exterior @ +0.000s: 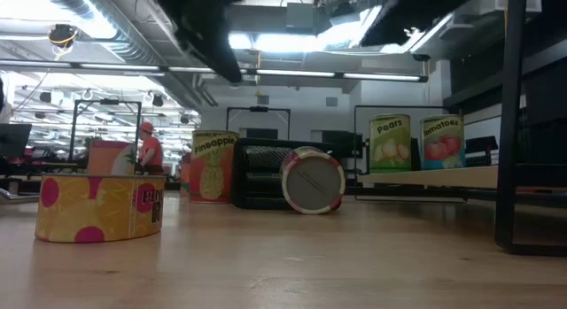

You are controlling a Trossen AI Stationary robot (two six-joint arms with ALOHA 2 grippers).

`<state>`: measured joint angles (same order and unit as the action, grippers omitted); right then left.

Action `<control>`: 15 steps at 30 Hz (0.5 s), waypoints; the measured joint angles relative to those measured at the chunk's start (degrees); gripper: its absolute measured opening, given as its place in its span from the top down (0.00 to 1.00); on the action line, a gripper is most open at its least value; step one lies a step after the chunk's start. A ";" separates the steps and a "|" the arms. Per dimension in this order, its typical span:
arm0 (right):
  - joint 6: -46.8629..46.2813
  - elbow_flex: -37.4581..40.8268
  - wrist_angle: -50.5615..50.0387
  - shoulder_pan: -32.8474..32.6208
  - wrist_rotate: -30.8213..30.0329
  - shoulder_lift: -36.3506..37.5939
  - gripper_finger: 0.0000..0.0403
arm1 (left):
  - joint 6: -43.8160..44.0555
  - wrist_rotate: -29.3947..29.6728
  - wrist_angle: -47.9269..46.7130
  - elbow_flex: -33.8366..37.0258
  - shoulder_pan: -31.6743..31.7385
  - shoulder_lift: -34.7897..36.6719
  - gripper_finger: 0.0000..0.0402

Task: Pick and place cans onto a shelf
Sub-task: Put the canned pineapple on the shelf

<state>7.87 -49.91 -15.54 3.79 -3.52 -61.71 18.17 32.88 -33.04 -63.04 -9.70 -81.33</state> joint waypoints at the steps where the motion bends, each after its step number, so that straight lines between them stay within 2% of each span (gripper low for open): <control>1: 0.76 0.00 2.23 0.03 0.86 -1.20 0.53 | -0.62 0.00 -0.83 -0.03 0.06 1.66 0.79; 7: 5.61 -0.06 17.02 0.25 4.95 -10.59 0.53 | -2.23 0.01 -7.87 -0.05 0.05 12.08 0.79; 9: 6.46 -1.26 18.02 0.44 5.20 -14.33 0.53 | -2.21 -0.07 -9.09 -0.05 0.05 14.58 0.79; 15: 7.84 -11.96 15.05 0.48 6.44 -26.81 0.58 | -2.23 -0.46 -12.79 -0.07 0.05 19.07 0.79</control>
<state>15.72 -61.87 -0.49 4.27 2.92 -88.52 15.94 32.42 -45.83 -63.11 -9.65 -62.26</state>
